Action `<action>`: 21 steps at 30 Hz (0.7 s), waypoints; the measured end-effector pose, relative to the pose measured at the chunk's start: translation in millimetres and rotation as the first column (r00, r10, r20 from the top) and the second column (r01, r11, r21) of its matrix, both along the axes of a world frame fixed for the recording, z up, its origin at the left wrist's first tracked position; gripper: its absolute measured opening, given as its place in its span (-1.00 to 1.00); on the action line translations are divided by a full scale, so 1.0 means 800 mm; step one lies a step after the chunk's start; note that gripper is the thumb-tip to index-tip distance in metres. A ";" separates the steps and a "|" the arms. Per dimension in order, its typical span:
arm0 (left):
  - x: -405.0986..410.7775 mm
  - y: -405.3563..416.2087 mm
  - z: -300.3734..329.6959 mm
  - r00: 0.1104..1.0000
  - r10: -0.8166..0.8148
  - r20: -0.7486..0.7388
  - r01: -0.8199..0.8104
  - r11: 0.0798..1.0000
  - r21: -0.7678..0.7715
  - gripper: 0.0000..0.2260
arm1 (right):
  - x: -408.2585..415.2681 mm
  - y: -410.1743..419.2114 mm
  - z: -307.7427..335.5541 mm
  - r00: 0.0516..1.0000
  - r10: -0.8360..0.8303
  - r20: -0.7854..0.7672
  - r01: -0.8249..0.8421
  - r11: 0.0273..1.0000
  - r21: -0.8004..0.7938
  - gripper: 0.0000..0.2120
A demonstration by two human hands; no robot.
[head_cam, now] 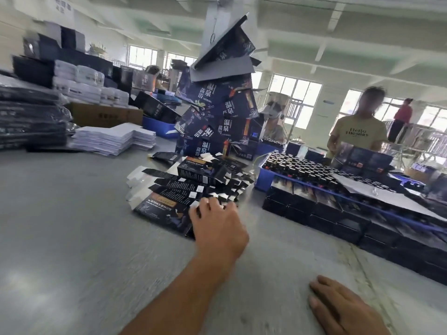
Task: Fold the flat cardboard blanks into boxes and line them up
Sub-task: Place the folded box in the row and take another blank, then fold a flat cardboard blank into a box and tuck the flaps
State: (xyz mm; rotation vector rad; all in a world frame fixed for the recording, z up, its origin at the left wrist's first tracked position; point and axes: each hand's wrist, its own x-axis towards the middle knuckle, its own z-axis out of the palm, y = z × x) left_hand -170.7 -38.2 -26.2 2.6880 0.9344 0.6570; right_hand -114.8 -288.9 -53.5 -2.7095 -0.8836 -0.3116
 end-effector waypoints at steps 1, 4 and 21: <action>-0.010 0.015 0.004 0.996 0.090 0.003 -0.090 0.996 -0.020 -0.60 | 0.002 0.001 0.005 1.000 -0.020 -0.024 0.020 1.000 0.011 -0.58; -0.035 0.045 -0.002 0.959 0.238 -0.152 -0.251 0.965 -0.075 -0.46 | 0.001 -0.002 0.004 1.000 0.008 0.013 -0.008 1.000 -0.007 -0.55; -0.003 -0.139 0.002 0.750 -0.520 -0.409 0.588 0.808 0.051 -0.47 | 0.007 -0.015 0.011 0.974 -0.071 -0.214 0.133 0.948 0.291 -0.69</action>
